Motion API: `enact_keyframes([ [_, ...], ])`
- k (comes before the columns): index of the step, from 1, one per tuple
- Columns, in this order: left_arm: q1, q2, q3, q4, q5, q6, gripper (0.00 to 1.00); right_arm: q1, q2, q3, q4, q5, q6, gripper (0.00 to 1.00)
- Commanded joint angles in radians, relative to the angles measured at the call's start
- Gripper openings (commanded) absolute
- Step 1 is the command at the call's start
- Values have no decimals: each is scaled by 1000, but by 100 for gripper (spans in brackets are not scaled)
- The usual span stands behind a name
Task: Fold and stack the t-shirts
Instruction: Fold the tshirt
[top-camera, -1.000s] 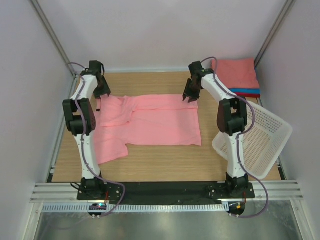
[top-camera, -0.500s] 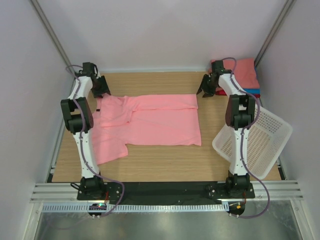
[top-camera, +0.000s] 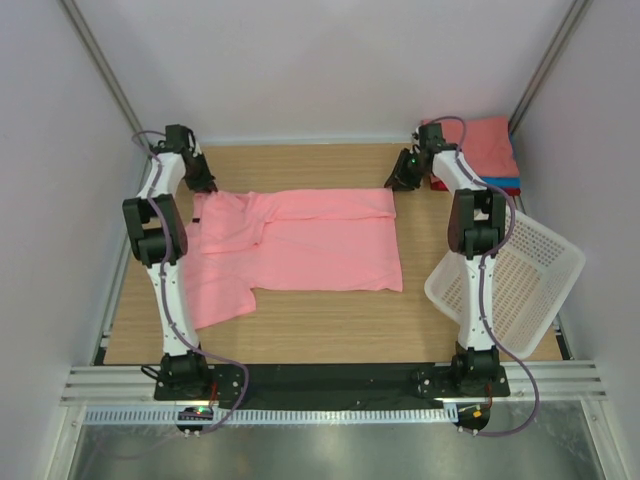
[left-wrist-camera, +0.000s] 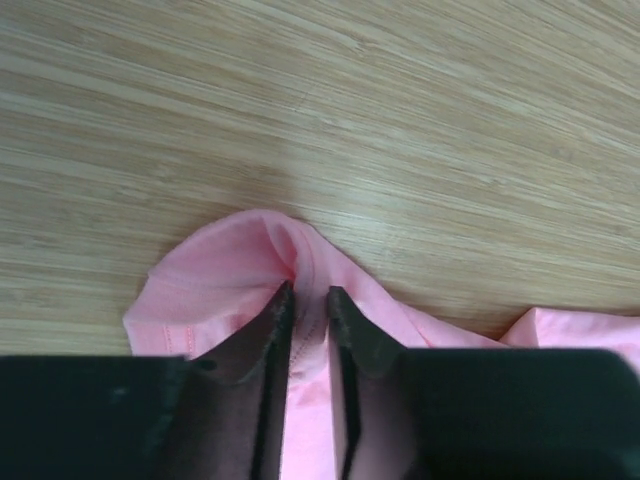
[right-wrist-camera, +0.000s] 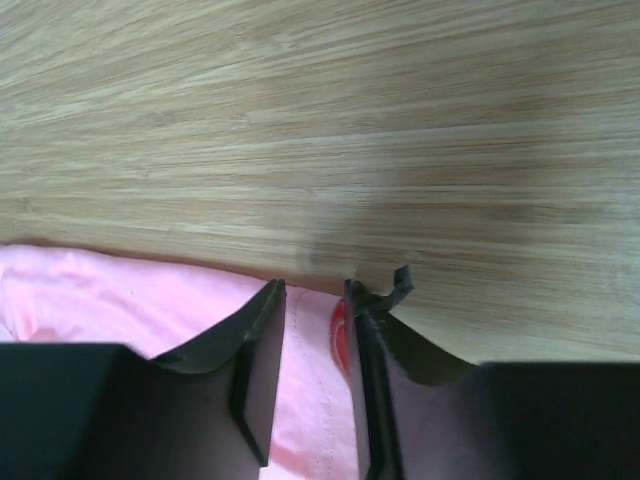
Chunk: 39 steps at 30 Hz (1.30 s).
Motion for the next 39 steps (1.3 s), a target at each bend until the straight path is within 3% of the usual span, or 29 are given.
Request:
enact_keyframes([
  [1, 5, -21, 31, 25, 13, -8, 18, 5, 18, -23, 42, -32, 15, 32],
  [2, 7, -24, 29, 25, 7, -13, 8, 5, 21, -25, 65, -37, 27, 27],
  [3, 8, -25, 28, 25, 3, -18, 3, 5, 24, -22, 75, -38, 53, 14],
  [5, 19, -28, 26, 25, -20, -48, 0, 5, 32, -22, 108, -25, 79, 1],
  [10, 53, -77, -69, 109, -54, -139, 0, 3, -20, -86, 197, 95, 139, 1],
  [21, 79, -99, -109, 155, -128, -223, 0, 2, -71, -146, 237, 303, 186, 1],
  [29, 94, -156, -153, 229, -89, -281, 0, 0, -68, -155, 251, 343, 208, 1],
  [36, 94, -183, -182, 180, -45, -306, 1, 0, -57, -158, 259, 343, 222, 1],
  [39, 94, -183, -210, 134, -77, -306, 5, 0, -55, -155, 259, 343, 228, 1],
])
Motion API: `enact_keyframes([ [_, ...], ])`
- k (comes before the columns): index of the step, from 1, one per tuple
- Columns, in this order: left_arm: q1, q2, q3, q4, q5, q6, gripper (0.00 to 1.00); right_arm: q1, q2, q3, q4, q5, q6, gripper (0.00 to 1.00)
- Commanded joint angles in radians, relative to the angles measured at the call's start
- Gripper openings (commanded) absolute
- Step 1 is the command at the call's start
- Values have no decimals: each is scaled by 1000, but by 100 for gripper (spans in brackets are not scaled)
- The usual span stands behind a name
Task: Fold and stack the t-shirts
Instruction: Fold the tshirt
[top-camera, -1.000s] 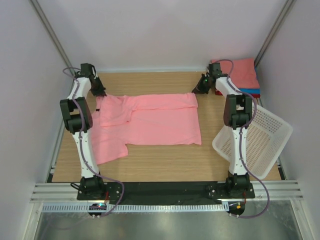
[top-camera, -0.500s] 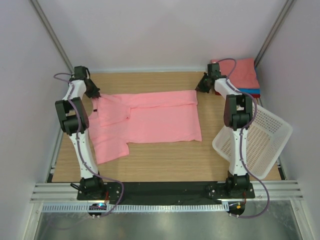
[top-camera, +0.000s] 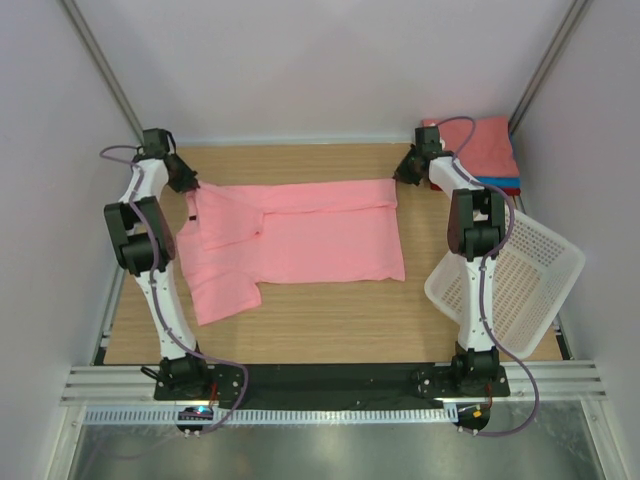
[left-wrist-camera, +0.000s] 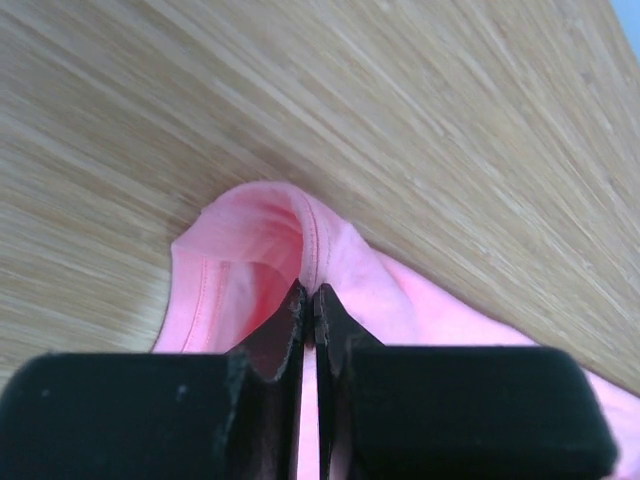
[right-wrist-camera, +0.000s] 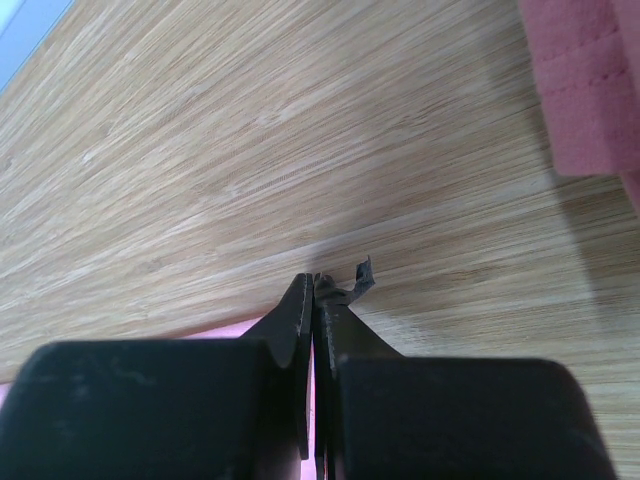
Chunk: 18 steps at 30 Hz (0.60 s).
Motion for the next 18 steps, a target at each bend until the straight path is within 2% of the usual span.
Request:
enact_keyframes([
  [1, 11, -54, -40, -35, -19, -10, 4, -8, -14, -15, -13, 65, 2, 1],
  [7, 16, -75, -61, -76, -76, 2, 5, -9, -10, -10, -18, 65, 2, 1],
  [10, 16, -78, -54, -108, -88, 8, 10, -8, -7, -14, -19, 65, 4, 1],
  [16, 19, -77, -57, -163, -100, 4, 9, -8, -3, -1, -42, 65, -10, 1],
  [18, 19, -77, -61, -167, -93, -6, 12, -8, 4, 19, -52, 56, -13, 1],
])
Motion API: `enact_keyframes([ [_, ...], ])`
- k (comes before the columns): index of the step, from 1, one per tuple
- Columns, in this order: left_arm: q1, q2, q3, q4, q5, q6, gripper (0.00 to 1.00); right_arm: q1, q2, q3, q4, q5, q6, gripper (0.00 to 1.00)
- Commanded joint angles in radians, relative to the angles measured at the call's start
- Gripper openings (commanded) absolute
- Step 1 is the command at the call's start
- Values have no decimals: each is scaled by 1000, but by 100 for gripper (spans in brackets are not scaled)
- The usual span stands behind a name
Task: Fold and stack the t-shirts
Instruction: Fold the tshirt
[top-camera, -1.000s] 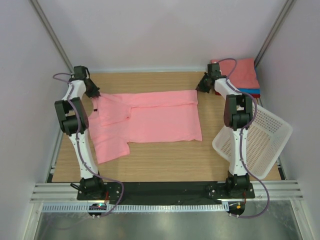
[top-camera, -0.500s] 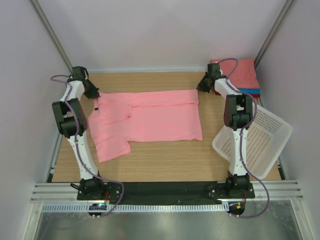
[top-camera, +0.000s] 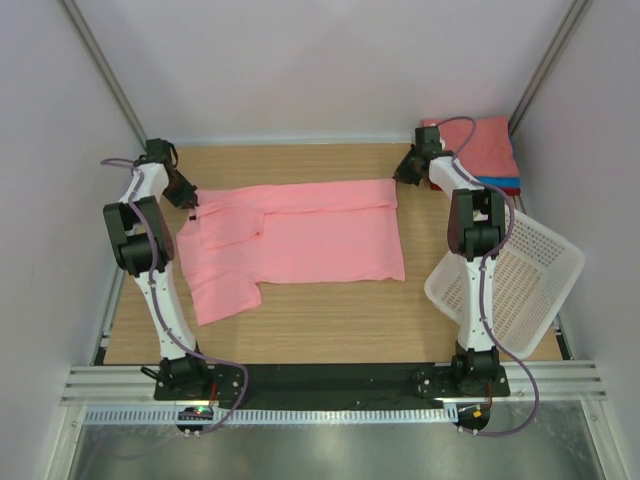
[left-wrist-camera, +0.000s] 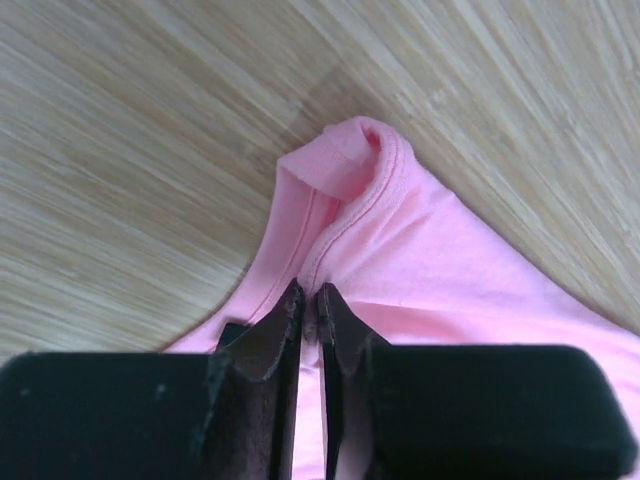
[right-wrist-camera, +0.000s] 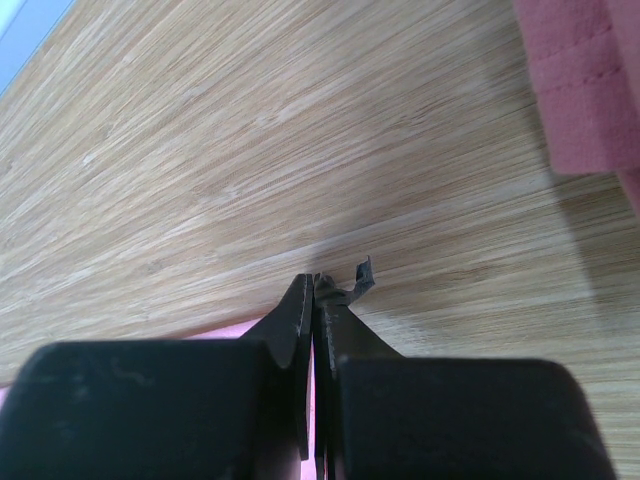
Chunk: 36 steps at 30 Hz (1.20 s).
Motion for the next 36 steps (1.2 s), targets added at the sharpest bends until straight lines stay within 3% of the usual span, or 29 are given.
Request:
enact_keyframes([
  [1, 11, -61, 11, -37, -13, -19, 23, -8, 13, 42, -62, 35, -27, 1],
  [5, 11, -75, 48, -83, -34, -35, 43, -2, 18, 110, -161, 43, -33, 9],
  [8, 9, -104, 62, -147, -112, -38, 48, 0, -28, 163, -261, 68, -16, 28],
  [13, 6, -287, -107, -105, -177, -30, 49, 24, -126, 141, -381, 160, 10, 40],
  [21, 2, -410, -423, 21, 102, -13, 46, 236, -214, 150, -438, 154, 77, 41],
  [25, 2, -408, -492, 54, 188, -13, 45, 368, -185, 151, -386, 82, 171, 38],
  [29, 2, -408, -526, 70, 184, -10, 45, 469, -102, 180, -294, -41, 208, 38],
  [36, 2, -391, -567, 90, 177, -12, 43, 560, -7, 243, -214, -101, 227, 36],
])
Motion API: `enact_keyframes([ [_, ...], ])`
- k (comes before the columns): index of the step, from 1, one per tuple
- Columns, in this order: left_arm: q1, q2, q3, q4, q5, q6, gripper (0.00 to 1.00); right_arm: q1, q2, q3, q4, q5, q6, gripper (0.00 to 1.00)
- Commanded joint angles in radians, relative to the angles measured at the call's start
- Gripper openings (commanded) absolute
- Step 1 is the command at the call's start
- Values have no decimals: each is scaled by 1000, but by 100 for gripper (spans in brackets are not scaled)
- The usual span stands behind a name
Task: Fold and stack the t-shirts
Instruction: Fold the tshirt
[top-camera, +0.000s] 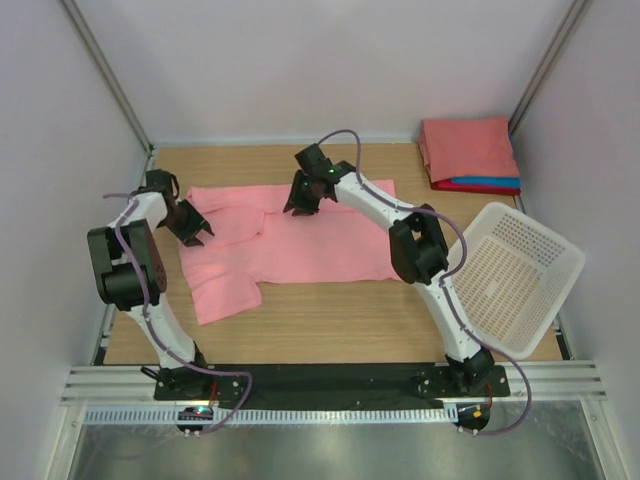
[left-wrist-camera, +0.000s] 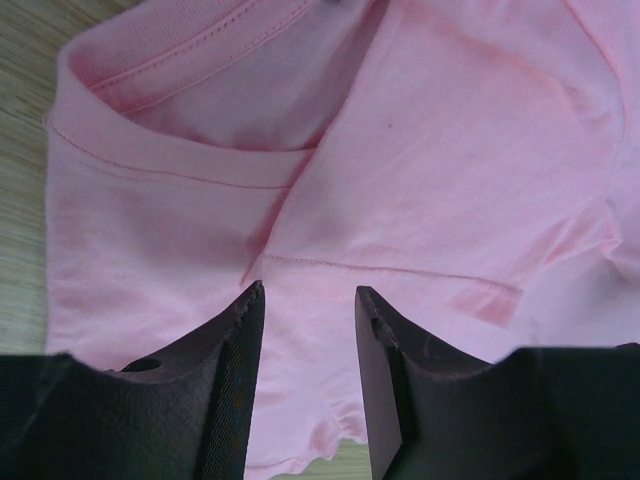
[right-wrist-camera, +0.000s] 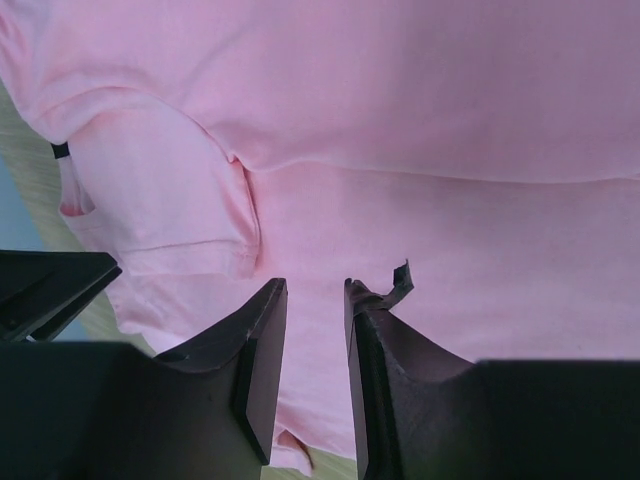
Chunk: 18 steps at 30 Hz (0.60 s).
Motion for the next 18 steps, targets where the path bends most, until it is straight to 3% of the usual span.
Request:
enact_keyframes([
  [1, -1, 5, -11, 35, 8, 10, 43, 10, 25, 43, 81, -41, 35, 36],
  [11, 1, 19, -2, 28, -32, 32, 47, 83, 128, 91, 140, -64, 124, 36],
  [18, 1, 57, -1, 49, 11, 30, 41, 118, 146, 97, 160, -58, 146, 36],
])
